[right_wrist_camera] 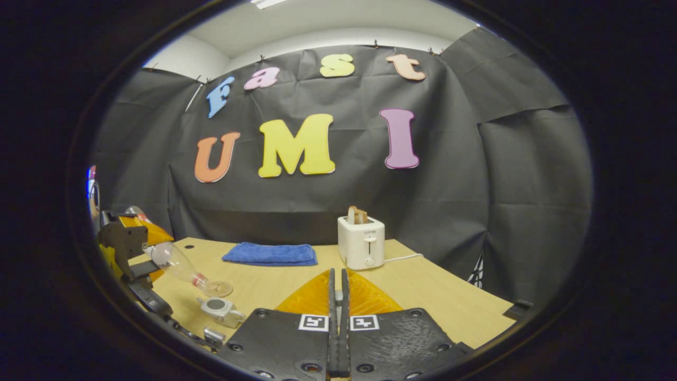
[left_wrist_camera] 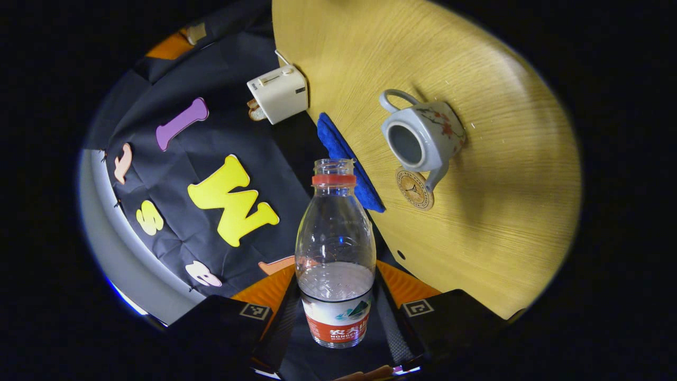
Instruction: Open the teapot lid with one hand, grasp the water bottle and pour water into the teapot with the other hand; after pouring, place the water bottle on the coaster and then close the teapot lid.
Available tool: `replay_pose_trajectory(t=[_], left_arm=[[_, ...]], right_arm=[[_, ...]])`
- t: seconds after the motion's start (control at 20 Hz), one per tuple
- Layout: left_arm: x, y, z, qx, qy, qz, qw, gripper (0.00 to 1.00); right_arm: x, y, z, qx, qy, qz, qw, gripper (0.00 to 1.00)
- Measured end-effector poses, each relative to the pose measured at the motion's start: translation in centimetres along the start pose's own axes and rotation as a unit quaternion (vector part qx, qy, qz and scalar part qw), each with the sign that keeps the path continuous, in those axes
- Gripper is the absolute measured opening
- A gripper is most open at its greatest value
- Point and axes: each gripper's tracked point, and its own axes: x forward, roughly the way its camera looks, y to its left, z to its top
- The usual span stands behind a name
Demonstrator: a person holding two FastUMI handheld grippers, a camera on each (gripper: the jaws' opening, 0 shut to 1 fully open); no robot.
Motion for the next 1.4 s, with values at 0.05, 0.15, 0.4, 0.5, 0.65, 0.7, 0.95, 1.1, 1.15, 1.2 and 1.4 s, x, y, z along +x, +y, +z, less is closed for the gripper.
replay_pose_trajectory(t=[0.05, 0.15, 0.4, 0.5, 0.65, 0.7, 0.95, 1.1, 1.15, 1.2, 1.4], left_arm=[[-0.1, 0.2, 0.0, -0.012, -0.003, 0.0, 1.0, 0.76], [-0.1, 0.2, -0.4, -0.024, -0.001, -0.003, 1.0, 0.76], [0.2, -1.2, -1.1, 0.006, 0.002, -0.014, 1.0, 0.76], [0.6, -1.5, -1.7, 0.017, 0.008, -0.015, 1.0, 0.76], [1.0, -1.3, -2.0, 0.008, 0.006, -0.017, 1.0, 0.76], [1.0, -0.6, -2.0, -0.003, 0.003, -0.005, 1.0, 0.76], [2.0, 2.7, -2.2, -0.208, -0.02, 0.024, 0.978, 0.75], [2.4, 5.4, -3.2, -0.339, -0.019, 0.04, 0.94, 0.75], [2.6, 6.1, -3.6, -0.384, -0.019, 0.039, 0.922, 0.75], [2.8, 6.6, -3.9, -0.426, -0.02, 0.035, 0.904, 0.75], [3.9, 6.8, -3.9, -0.564, -0.029, 0.009, 0.825, 0.76]], right_arm=[[0.0, 0.0, 0.0, 0.002, -0.001, 0.0, 1.0, 0.0], [0.0, -0.2, 0.0, 0.003, 0.0, -0.002, 1.0, 0.0], [0.2, -0.1, -0.4, 0.0, 0.005, -0.003, 1.0, 0.0], [0.2, 0.1, -0.3, -0.003, 0.005, -0.001, 1.0, 0.0], [0.1, 0.4, -0.3, -0.006, 0.004, 0.002, 1.0, 0.0], [0.1, 0.3, -0.2, -0.005, 0.003, 0.001, 1.0, 0.0], [0.3, -0.4, -0.2, 0.001, 0.004, -0.006, 1.0, 0.0], [0.2, -0.5, -0.2, 0.001, 0.002, -0.007, 1.0, 0.0], [0.2, -0.4, -0.2, -0.001, 0.002, -0.008, 1.0, 0.0], [0.3, -0.3, -0.2, -0.003, 0.002, -0.007, 1.0, 0.0], [0.2, 0.0, -0.5, -0.006, 0.005, -0.004, 1.0, 0.0]])
